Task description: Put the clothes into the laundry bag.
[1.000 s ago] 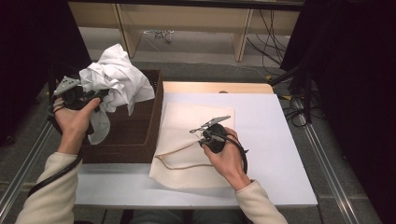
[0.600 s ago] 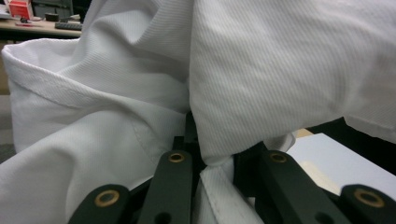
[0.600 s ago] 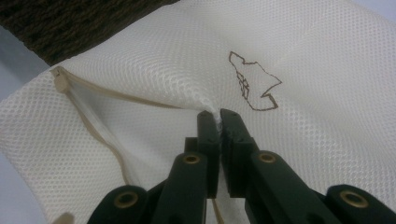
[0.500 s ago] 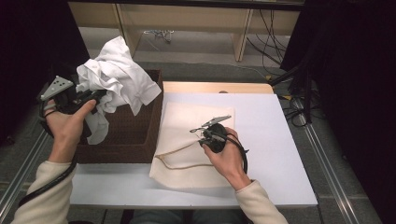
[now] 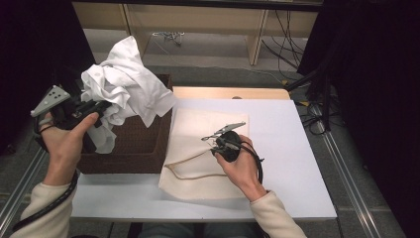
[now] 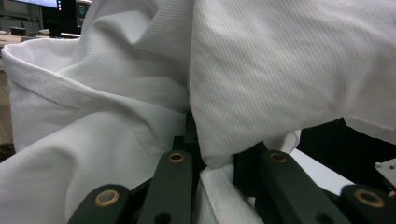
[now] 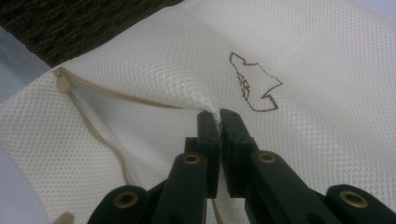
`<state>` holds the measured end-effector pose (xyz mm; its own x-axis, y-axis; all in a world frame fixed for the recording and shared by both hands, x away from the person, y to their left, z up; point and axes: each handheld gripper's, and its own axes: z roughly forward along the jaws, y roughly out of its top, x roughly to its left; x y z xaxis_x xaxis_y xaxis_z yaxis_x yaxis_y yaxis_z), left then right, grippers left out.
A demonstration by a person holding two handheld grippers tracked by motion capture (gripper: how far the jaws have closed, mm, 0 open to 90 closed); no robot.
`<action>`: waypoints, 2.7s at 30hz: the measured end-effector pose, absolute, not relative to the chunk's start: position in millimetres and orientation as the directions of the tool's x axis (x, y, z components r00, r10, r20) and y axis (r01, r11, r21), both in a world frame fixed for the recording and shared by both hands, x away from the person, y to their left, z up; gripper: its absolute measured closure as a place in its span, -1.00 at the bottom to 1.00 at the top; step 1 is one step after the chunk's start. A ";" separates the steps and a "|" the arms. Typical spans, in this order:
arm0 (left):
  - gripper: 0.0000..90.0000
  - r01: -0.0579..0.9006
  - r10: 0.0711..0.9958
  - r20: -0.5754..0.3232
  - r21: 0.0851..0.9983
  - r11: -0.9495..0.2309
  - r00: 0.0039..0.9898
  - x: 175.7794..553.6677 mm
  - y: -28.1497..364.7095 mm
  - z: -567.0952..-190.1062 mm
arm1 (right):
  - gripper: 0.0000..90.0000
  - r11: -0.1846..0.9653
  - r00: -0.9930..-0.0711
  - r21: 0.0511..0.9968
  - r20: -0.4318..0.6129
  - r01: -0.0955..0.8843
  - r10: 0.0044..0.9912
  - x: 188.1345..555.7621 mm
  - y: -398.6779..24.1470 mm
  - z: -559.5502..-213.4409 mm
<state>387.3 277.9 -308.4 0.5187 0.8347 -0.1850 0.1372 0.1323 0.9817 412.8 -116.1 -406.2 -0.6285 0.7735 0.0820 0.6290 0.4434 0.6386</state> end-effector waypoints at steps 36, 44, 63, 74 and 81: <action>0.77 0.136 0.789 -0.196 0.980 0.143 0.582 351.2 272.3 -312.3 | 0.96 0.440 -0.620 0.634 0.081 0.636 0.780 412.2 -114.8 -405.5; 0.77 0.145 0.762 -0.204 0.979 0.145 0.614 338.4 267.1 -317.2 | 0.96 0.448 -0.628 0.636 0.074 0.628 0.775 412.2 -113.9 -406.0; 0.76 0.169 0.697 -0.198 0.979 0.111 0.689 307.6 252.5 -324.7 | 0.97 0.426 -0.615 0.641 0.091 0.638 0.784 412.8 -114.1 -405.4; 0.76 0.210 0.663 -0.218 0.973 0.094 0.716 296.7 240.8 -337.4 | 0.97 0.433 -0.621 0.642 0.087 0.632 0.779 413.5 -115.4 -403.6; 0.76 0.246 0.631 -0.233 0.967 0.068 0.740 289.2 233.2 -347.8 | 0.97 0.418 -0.610 0.643 0.097 0.642 0.787 412.8 -114.6 -402.9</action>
